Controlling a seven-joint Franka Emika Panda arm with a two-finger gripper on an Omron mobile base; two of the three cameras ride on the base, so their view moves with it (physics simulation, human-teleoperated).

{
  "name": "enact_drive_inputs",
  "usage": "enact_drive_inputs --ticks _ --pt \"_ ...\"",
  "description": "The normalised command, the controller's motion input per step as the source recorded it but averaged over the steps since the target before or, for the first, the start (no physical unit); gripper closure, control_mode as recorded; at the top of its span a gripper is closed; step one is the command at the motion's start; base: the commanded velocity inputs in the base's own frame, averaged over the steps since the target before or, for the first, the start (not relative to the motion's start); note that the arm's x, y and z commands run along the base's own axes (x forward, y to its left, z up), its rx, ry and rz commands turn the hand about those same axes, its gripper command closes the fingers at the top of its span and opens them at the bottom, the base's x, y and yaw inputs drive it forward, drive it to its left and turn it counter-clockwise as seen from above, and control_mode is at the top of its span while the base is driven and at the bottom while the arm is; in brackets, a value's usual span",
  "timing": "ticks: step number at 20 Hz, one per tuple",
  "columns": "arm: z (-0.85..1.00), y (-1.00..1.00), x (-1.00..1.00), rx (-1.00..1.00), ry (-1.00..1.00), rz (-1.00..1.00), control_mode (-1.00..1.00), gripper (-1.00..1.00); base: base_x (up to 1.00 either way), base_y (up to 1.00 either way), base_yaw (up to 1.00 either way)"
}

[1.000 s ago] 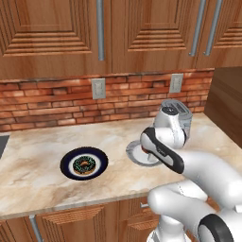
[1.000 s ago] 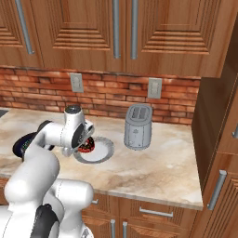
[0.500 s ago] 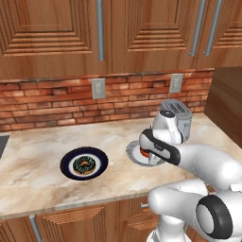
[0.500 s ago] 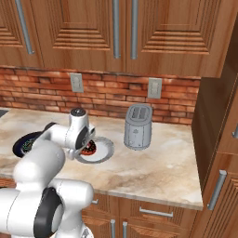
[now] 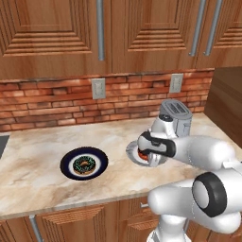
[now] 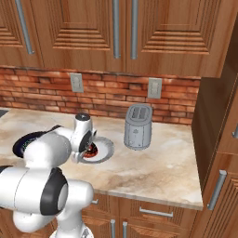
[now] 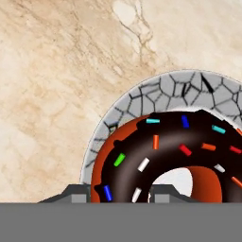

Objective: Place the pastries on the plates.

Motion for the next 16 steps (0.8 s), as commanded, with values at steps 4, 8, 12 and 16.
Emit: enact_drive_inputs --ticks 4,8,12,16 --pt "-0.16 -0.08 0.21 0.00 0.00 0.08 -1.00 1.00 0.00 0.00 0.00" --pt "-0.18 -0.16 0.21 0.00 0.00 0.09 -1.00 1.00 0.00 0.00 0.00" --pt "-0.20 -0.14 0.22 0.00 0.00 0.09 -1.00 1.00 0.00 0.00 0.00" --pt "-0.22 0.00 0.31 0.00 0.00 0.10 -1.00 1.00 0.00 0.00 0.00"
